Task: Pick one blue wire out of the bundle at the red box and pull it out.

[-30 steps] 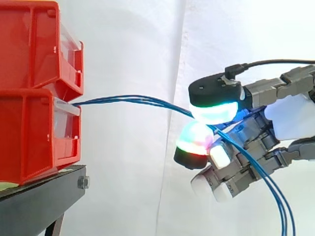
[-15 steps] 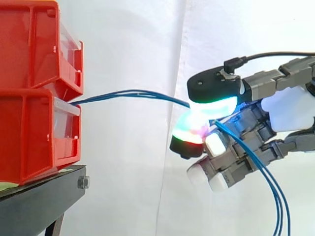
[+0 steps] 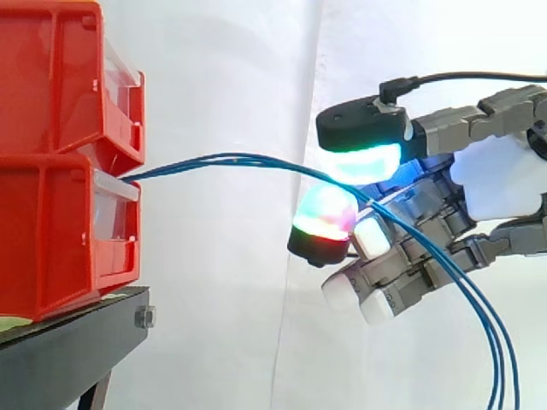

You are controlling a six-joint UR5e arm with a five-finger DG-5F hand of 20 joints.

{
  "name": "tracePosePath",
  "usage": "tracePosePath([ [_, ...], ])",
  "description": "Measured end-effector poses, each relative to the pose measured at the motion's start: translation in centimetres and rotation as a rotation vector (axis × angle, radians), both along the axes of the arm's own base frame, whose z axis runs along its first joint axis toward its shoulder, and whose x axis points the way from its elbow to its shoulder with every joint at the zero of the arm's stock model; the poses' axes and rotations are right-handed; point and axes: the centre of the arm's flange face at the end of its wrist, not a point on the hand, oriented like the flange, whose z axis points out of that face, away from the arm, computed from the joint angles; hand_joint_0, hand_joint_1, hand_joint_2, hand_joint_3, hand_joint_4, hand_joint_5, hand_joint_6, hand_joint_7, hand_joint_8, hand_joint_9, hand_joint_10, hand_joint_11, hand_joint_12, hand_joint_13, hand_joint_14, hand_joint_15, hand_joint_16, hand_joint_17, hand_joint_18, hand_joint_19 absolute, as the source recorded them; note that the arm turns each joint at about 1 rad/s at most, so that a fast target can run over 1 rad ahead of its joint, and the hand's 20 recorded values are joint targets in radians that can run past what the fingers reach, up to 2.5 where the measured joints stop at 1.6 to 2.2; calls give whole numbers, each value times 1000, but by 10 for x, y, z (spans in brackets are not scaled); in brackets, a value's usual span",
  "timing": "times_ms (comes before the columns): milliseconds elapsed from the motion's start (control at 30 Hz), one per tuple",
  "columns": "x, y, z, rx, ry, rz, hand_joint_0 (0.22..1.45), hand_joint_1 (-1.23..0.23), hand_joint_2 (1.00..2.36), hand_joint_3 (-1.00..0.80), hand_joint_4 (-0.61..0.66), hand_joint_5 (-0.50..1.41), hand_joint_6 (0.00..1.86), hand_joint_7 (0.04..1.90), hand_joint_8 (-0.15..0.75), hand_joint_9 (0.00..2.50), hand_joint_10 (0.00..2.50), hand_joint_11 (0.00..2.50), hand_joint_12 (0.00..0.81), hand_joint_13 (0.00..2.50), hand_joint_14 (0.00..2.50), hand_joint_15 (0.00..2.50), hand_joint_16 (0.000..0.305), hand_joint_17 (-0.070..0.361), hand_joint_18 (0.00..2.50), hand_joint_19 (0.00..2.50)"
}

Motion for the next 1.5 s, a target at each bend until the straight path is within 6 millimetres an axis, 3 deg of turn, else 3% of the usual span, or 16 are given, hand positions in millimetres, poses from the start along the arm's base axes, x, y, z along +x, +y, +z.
tracePosePath([
  [100, 0, 0, 0, 0, -1, 0, 626, -752, 1002, -59, 308, -101, 677, 971, 286, 1069, 24, 591, 412, 724, 17, 424, 71, 160, 514, 532],
  [267, 0, 0, 0, 0, -1, 0, 624, -785, 1009, -106, 316, -128, 772, 818, 271, 1043, 22, 618, 399, 707, 17, 427, 67, 151, 496, 531],
  [333, 0, 0, 0, 0, -1, 0, 603, -784, 1013, -136, 336, -123, 759, 843, 266, 1038, 22, 606, 388, 703, 18, 426, 66, 148, 488, 536],
  [400, 0, 0, 0, 0, -1, 0, 592, -741, 1013, -153, 329, -79, 635, 1081, 263, 1052, 21, 548, 388, 705, 17, 418, 66, 148, 484, 544],
  [467, 0, 0, 0, -1, -1, 0, 598, -703, 1013, -141, 330, -60, 578, 1189, 258, 1065, 22, 529, 385, 705, 19, 419, 66, 148, 487, 553],
  [567, 0, 1, 0, -1, -1, 0, 613, -710, 1013, -114, 310, -55, 543, 1251, 265, 1067, 23, 548, 388, 708, 18, 419, 66, 148, 488, 534],
  [633, 0, 1, 0, -1, 0, 0, 616, -719, 1013, -106, 313, -59, 548, 1227, 267, 1064, 24, 570, 390, 707, 18, 424, 66, 148, 487, 536],
  [700, 0, 2, -1, -2, 0, 1, 623, -774, 1013, -72, 323, -92, 634, 1054, 269, 1056, 23, 616, 393, 709, 18, 427, 65, 147, 492, 535],
  [833, 0, 3, 0, 0, -1, 5, 629, -800, 1013, -83, 342, -112, 714, 921, 267, 1053, 23, 641, 391, 709, 17, 422, 65, 147, 500, 528],
  [933, 0, 3, 0, 0, -1, 5, 606, -807, 1013, -109, 376, -94, 669, 1025, 265, 1067, 21, 572, 386, 709, 17, 416, 65, 147, 497, 542],
  [967, 0, 3, 0, 0, -1, 6, 597, -765, 1011, -118, 399, -47, 530, 1298, 264, 1074, 19, 495, 390, 716, 17, 401, 68, 154, 514, 523],
  [1000, 0, 3, 0, 0, -1, 6, 600, -751, 1011, -119, 423, -38, 503, 1354, 259, 1082, 19, 471, 387, 714, 18, 395, 68, 153, 507, 534],
  [1267, 0, 4, 0, 0, -1, 6, 599, -656, 1009, -133, 440, -37, 503, 1164, 256, 1140, 18, 443, 389, 745, 17, 404, 69, 154, 527, 553],
  [1500, 0, 3, 0, 0, -1, 7, 524, -479, 1007, -352, 408, -54, 504, 946, 249, 1097, 16, 384, 392, 709, 17, 390, 69, 155, 479, 564],
])
